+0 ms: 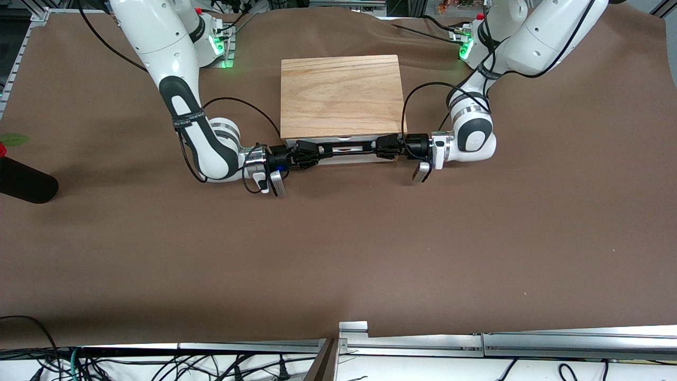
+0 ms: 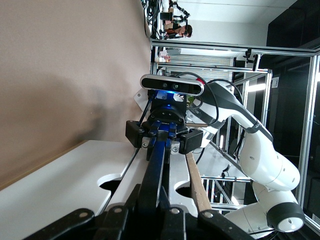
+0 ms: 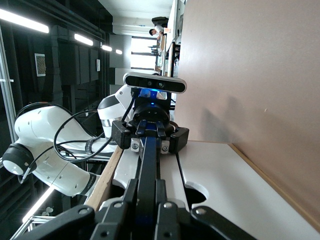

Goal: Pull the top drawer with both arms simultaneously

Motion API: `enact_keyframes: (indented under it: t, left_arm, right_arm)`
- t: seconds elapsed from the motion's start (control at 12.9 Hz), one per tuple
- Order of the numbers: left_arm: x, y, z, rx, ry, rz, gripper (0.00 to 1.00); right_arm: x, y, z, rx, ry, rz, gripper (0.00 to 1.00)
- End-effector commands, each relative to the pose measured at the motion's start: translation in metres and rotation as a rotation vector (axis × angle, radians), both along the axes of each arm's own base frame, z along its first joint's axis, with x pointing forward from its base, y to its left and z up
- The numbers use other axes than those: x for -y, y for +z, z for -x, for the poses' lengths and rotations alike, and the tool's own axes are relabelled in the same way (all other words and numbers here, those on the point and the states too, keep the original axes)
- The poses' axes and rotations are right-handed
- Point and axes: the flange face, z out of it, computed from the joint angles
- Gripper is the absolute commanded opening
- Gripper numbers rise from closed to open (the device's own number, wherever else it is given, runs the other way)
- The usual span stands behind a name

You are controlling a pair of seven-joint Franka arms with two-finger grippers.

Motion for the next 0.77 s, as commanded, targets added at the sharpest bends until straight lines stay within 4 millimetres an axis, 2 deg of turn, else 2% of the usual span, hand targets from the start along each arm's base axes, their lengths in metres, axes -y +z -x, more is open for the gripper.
enact_keyframes:
  t: [0.0,0.46,0.7]
  left_arm:
    - [-0.014,-0.031,0.019,-0.100,0.008,-0.067,0.00]
    - [-0.016,-0.028,-0.003,-0.160,0.030,-0.085,0.00]
    - [-0.021,-0.022,-0.019,-0.194,0.033,-0.081,0.00]
  right_arm:
    - [0.009,0.016,-0.006,0.021,-0.017,-0.013,0.00]
    - [0.013,0.022,-0.031,0.045,-0.043,-0.021,0.00]
    - [0.016,0.019,-0.037,0.047,-0.050,-0.019,0.00]
